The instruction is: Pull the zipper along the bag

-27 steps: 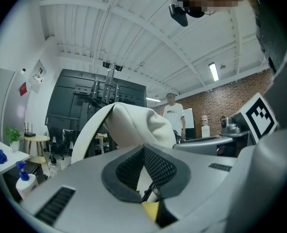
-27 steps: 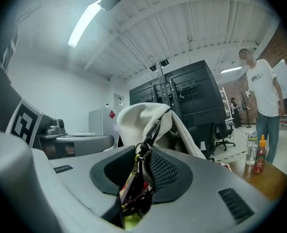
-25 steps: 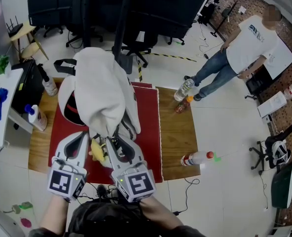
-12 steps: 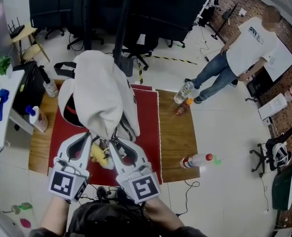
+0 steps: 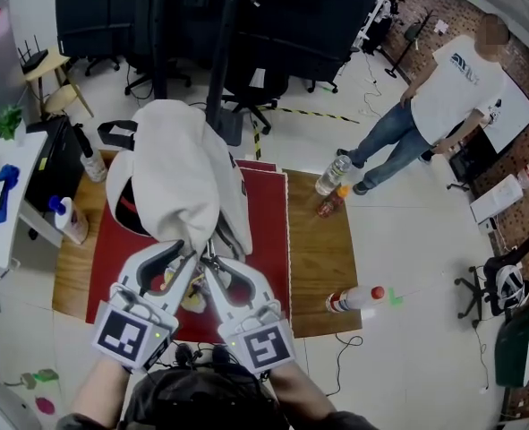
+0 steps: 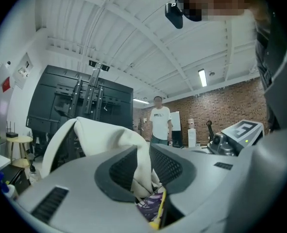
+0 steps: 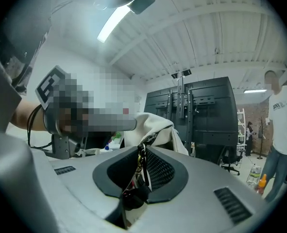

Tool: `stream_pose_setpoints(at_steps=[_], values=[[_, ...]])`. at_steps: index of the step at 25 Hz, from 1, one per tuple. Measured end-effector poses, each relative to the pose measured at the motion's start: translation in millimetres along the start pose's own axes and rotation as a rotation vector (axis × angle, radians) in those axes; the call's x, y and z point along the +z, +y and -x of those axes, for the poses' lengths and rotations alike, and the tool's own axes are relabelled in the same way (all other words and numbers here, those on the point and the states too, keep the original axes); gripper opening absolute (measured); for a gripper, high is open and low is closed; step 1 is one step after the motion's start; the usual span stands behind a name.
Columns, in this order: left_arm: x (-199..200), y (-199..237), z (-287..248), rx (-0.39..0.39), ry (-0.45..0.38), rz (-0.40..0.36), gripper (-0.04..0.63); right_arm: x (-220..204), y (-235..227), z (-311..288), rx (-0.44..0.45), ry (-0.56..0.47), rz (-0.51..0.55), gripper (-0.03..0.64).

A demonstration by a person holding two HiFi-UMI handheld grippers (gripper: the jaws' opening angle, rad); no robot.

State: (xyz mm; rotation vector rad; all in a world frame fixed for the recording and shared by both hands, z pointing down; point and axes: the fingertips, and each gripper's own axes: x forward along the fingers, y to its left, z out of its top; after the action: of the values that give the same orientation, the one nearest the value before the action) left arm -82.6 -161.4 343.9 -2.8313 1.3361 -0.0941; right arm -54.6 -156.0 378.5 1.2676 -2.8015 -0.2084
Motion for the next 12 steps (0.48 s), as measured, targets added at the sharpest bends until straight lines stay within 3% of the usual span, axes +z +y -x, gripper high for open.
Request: stream_pose_setpoints(at_steps=[3, 6, 9, 12], values=[[5, -4, -13, -0.008, 0.022, -0.024, 0.167, 1, 0, 1, 0.009, -0.009, 0.021, 0.064], [11, -3, -23, -0.018, 0.061, 0.015, 0.168, 1, 0, 3, 0.028, -0.012, 0.052, 0.060], [7, -8, -35, -0.051, 0.131, 0.051, 0.257, 0, 0, 5, 0.051, -0.007, 0.070, 0.057], [1, -4, -44, -0.022, 0.174, 0.030, 0.273, 2, 3, 4, 0.074, -0.011, 0.081, 0.054]])
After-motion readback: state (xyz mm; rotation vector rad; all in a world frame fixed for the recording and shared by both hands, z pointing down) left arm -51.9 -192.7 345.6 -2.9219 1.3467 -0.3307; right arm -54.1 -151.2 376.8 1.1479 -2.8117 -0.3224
